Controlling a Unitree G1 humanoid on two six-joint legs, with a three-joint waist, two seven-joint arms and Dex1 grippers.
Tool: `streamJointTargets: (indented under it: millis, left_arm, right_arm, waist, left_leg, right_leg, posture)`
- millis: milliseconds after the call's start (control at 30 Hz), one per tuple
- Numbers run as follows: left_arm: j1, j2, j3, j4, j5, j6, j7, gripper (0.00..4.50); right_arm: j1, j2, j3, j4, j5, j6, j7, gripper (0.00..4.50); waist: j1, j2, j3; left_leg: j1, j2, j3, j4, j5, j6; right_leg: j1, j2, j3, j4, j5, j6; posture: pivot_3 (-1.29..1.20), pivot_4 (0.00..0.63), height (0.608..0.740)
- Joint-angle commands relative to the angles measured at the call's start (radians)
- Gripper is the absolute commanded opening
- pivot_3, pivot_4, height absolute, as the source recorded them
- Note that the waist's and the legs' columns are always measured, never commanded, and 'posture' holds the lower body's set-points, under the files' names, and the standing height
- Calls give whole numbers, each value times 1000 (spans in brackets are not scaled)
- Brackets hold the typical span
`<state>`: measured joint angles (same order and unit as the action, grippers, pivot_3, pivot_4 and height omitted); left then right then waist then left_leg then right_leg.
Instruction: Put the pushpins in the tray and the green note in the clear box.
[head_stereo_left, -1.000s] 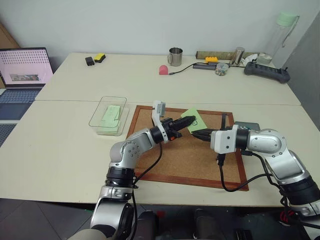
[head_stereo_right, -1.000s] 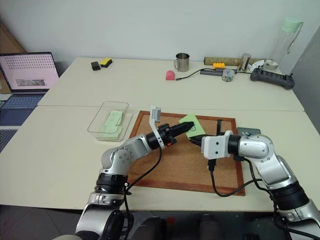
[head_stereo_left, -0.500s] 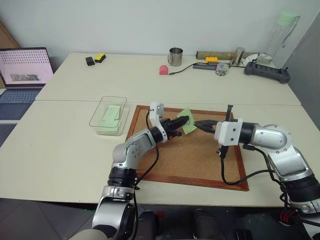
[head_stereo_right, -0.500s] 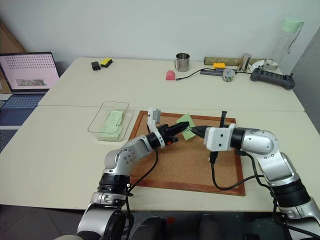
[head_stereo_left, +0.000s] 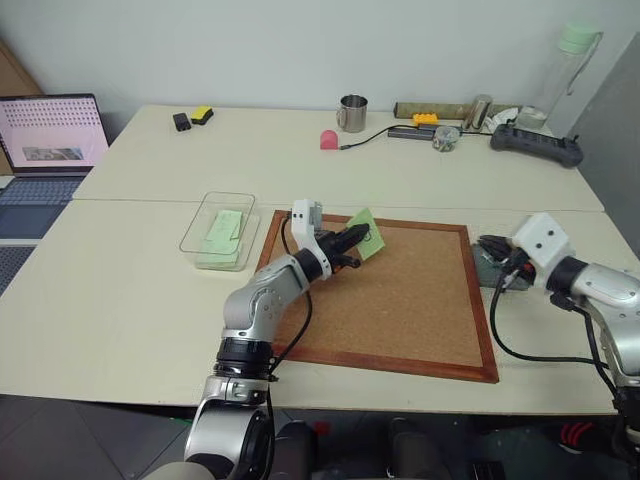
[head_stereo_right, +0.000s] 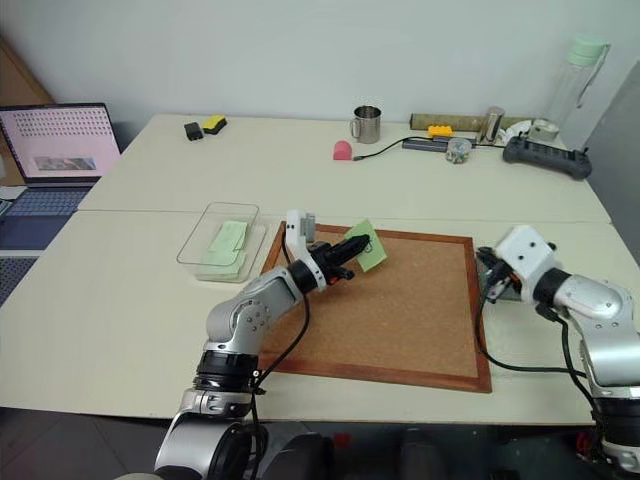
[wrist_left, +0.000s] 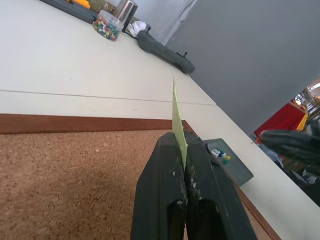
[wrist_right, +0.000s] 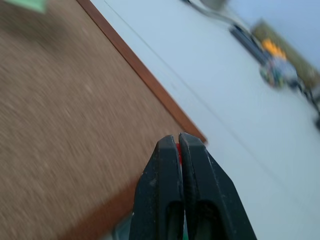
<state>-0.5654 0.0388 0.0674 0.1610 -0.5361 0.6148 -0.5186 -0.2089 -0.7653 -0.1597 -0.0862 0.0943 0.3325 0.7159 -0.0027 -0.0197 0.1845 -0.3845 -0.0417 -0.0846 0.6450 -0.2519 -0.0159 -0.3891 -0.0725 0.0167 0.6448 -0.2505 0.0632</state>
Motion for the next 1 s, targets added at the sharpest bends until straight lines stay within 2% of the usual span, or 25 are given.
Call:
streamJointTargets:
  millis: [33,100,167,200,433,600,700,833,1000]
  left_arm:
    - [3,10,15,-64,-18,3,10,51]
    - [1,8,21,-76,-25,8,18,0]
    - [2,8,19,-89,-22,8,19,0]
    - [3,9,16,-96,-17,2,21,0]
    - [7,19,3,-151,-3,-21,28,0]
    - [22,56,17,-246,6,-24,61,0]
    - [61,99,40,-328,7,-2,94,0]
    - [126,150,39,-410,15,16,120,0]
    - [205,199,145,-519,10,54,232,0]
  right_arm:
    - [0,-9,-45,11,33,123,-20,0]
    - [-9,1,-54,28,51,161,-23,440]
    - [-19,9,-54,42,59,179,-32,683]
    - [-23,11,-52,48,62,182,-37,1014]
    - [-40,8,-56,48,78,194,-44,2557]
    - [-29,-60,-27,-49,111,133,84,3562]
    - [-31,-121,11,-135,143,81,211,3562]
    - [-98,-137,28,-190,210,89,285,3562]
    - [-303,-96,33,-281,440,293,320,3562]
  waist:
    - [-2,0,0]
    - [-1,0,0]
    - [0,0,0]
    - [0,0,0]
    - [0,0,0]
    - [0,0,0]
    - [-2,0,0]
    - [-5,0,0]
    - [-3,-2,2]
  left_leg:
    - [0,0,1,0,0,0]
    - [0,0,0,0,0,0]
    - [0,0,0,0,0,0]
    - [0,0,0,0,0,0]
    - [0,0,1,0,0,0]
    - [0,0,1,0,0,0]
    - [0,0,1,0,0,0]
    - [0,1,0,0,0,0]
    - [0,1,0,0,0,0]
  right_leg:
    - [0,0,0,0,0,0]
    - [0,0,0,0,0,0]
    - [0,0,0,0,0,0]
    - [0,0,0,0,0,0]
    - [0,0,0,0,0,0]
    - [0,0,0,0,0,0]
    - [1,1,-1,0,0,0]
    - [0,1,-1,0,0,1]
    - [0,1,0,-1,0,0]
  posture:
    - [0,150,740]
    - [0,150,740]
    - [0,150,740]
    - [0,150,740]
    - [0,150,740]
    - [0,150,740]
    - [0,150,740]
    - [0,150,740]
    - [0,150,740]
